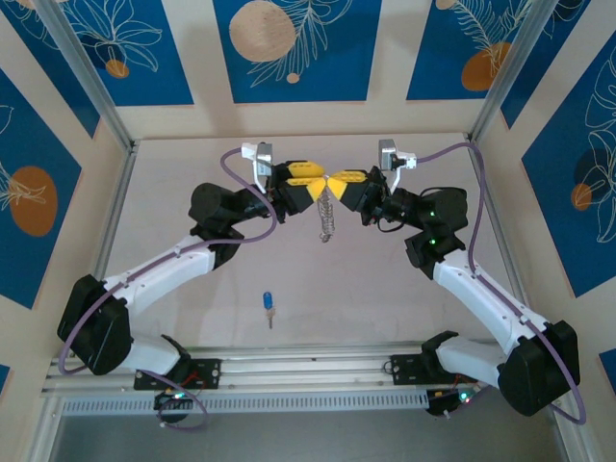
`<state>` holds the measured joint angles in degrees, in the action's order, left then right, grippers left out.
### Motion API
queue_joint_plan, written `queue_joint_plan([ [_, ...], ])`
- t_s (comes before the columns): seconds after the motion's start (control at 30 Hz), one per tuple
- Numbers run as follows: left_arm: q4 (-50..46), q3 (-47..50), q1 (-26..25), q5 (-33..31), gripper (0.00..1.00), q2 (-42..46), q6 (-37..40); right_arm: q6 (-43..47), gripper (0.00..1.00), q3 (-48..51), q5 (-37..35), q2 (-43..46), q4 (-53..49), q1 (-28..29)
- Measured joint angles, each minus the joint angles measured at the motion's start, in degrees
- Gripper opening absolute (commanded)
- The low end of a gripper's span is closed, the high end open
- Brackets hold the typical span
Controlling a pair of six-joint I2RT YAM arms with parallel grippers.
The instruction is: Put the keys on the keyring
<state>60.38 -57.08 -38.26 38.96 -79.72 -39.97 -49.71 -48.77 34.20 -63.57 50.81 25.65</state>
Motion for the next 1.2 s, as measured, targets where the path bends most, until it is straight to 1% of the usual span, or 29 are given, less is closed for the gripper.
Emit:
queue_joint_plan([
  [0.07,-0.31,0.00,0.00,0.04,0.30,0.07,0.02,0.24,0.00,0.00,-0.31,0.02,-0.28,0.00],
  [0.13,-0.57,0.00,0.00,0.15,0.24,0.15,0.35,0.24,0.00,0.00,-0.55,0.02,-0.61,0.00],
  [0.37,-1.22,0.00,0.02,1.09,0.00,0.15,1.14,0.52,0.00,0.00,-1.22,0.02,-1.25,-0.20],
  [0.43,-1.46,0.00,0.02,1.25,0.00,0.33,1.62,0.83,0.00,0.00,-1.25,0.04,-1.57,-0.26],
  [0.47,-1.73,0.00,0.02,1.36,0.00,0.42,1.66,1.01,0.05,0.00,-1.25,0.13,-1.86,-0.28],
  [0.5,-2.25,0.00,0.02,1.38,0.00,0.52,2.10,1.16,0.16,0.00,-1.22,0.31,-2.45,-0.46],
  [0.53,-2.89,-0.04,0.02,1.51,0.00,0.66,2.69,1.25,0.23,0.00,-1.09,0.55,-3.15,-0.74],
  [0.6,-5.55,-0.09,0.00,1.64,0.00,1.25,4.85,1.86,0.33,-0.02,-0.79,1.36,-5.18,-1.95],
  [0.63,-7.08,-0.09,0.02,1.68,0.00,1.64,6.12,2.23,0.35,-0.04,-0.74,1.90,-5.95,-2.69],
  [0.8,-16.06,-0.09,0.00,1.09,0.00,5.68,15.28,3.48,0.39,-0.07,0.83,6.29,-11.15,-9.05],
  [0.9,-20.44,-0.24,0.00,1.03,0.00,8.35,21.14,4.59,0.41,-0.07,3.41,8.07,-13.62,-11.32],
  [1.07,-26.71,-2.34,0.00,1.33,0.00,9.73,29.38,7.17,0.42,-1.40,9.49,7.21,-18.10,-10.97],
  [1.2,-31.41,-3.80,0.00,2.14,0.00,9.62,33.42,9.99,0.41,-3.89,12.46,5.09,-21.29,-8.31],
])
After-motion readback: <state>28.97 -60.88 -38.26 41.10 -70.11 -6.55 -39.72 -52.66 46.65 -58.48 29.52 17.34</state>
